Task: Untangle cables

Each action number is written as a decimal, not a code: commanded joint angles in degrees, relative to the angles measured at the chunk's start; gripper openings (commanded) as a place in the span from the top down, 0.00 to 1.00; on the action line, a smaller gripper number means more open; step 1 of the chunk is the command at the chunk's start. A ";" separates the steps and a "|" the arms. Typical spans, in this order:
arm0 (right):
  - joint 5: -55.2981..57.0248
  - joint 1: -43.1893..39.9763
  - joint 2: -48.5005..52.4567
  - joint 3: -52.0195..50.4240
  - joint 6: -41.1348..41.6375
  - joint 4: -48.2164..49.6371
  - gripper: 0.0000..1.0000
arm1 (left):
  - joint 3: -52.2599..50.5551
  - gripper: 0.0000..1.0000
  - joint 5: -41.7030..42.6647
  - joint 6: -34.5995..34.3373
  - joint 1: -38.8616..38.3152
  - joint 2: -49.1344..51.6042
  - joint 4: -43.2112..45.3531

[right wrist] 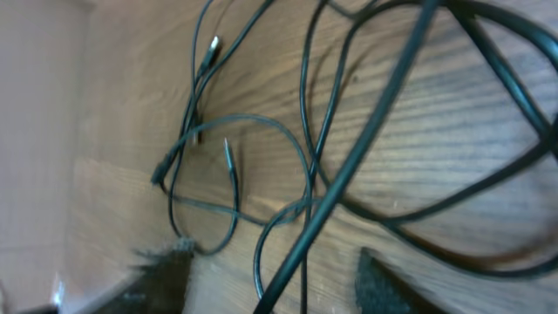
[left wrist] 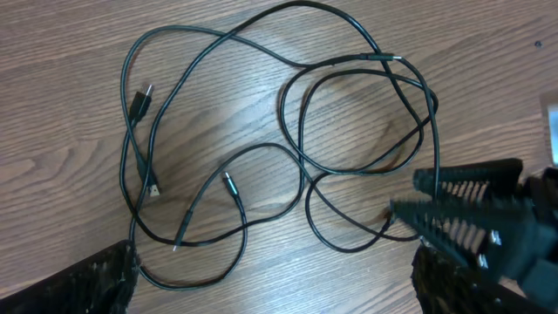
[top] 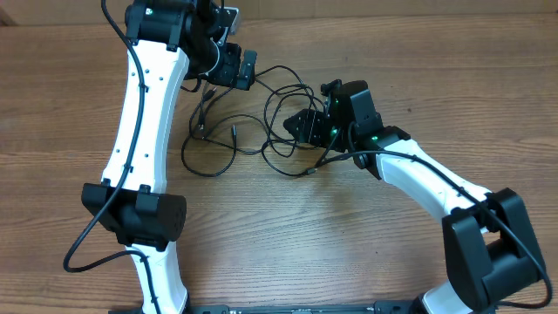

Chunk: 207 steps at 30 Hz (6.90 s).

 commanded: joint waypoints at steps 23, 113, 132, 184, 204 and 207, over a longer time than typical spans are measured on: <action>0.68 -0.02 -8.74 9.94 -2.10 -12.50 0.96 | 0.94 0.00 0.83 0.94 -0.11 -1.16 0.07; 34.42 -54.49 16.85 33.18 -9.53 -4.72 0.96 | 0.94 0.00 0.83 0.94 -0.11 -1.14 0.09; 21.97 -65.85 13.92 33.18 -20.09 -12.04 0.00 | 0.94 0.00 0.83 0.94 -0.11 -1.16 0.09; 30.27 -54.51 24.65 32.83 -28.81 -44.50 0.00 | 0.94 0.00 0.83 0.94 -0.11 -1.16 0.09; 29.55 -54.51 35.89 32.72 -29.05 -26.64 0.00 | 0.94 0.00 0.83 0.94 -0.11 -1.16 0.09; 29.14 -54.49 38.21 32.72 -29.07 -22.67 0.00 | 0.94 0.00 0.83 0.94 -0.11 -1.16 0.09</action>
